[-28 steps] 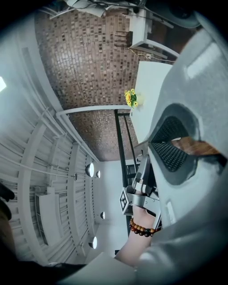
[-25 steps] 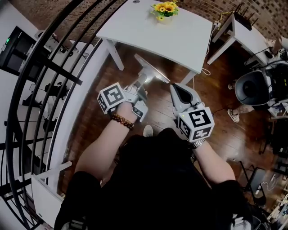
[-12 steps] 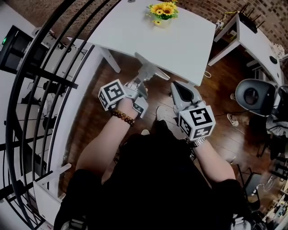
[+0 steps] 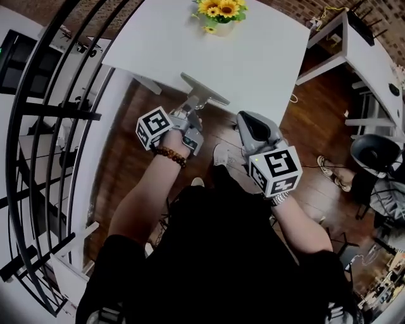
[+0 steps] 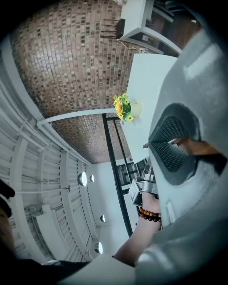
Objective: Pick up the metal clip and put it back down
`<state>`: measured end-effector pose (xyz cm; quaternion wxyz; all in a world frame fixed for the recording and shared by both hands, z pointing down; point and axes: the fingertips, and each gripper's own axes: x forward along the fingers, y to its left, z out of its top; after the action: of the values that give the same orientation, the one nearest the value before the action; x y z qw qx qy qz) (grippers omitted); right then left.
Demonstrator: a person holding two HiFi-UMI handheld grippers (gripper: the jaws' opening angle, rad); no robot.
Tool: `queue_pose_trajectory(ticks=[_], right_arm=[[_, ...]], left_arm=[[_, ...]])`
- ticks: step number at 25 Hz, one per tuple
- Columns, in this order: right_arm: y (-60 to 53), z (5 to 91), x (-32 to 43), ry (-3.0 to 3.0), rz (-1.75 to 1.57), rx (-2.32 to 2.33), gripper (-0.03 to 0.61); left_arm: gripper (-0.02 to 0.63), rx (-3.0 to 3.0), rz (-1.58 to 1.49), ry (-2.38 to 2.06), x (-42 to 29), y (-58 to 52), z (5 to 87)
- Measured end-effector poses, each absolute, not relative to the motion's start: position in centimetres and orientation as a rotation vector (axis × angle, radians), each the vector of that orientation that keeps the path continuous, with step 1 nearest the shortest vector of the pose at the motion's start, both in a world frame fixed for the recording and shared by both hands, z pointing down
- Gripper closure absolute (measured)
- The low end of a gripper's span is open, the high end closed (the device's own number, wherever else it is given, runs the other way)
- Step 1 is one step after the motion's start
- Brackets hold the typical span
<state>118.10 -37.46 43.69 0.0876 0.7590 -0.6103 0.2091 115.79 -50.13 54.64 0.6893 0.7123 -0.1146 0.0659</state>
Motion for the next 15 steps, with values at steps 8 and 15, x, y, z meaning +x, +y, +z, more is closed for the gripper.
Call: queue_pose_trajectory(ticks=[8,15], right_arm=[[-39.0,45.8,122.7,-1.827,0.706,2.213,0.586],[-41.5,46.6,123.0,-1.843,0.74,2.182,0.586]], left_arm=[[0.594,1.509,0.181,-0.342,118.9,-51.7,59.2],[0.594,1.458,0.203,-0.389,118.5,-53.5,60.9]])
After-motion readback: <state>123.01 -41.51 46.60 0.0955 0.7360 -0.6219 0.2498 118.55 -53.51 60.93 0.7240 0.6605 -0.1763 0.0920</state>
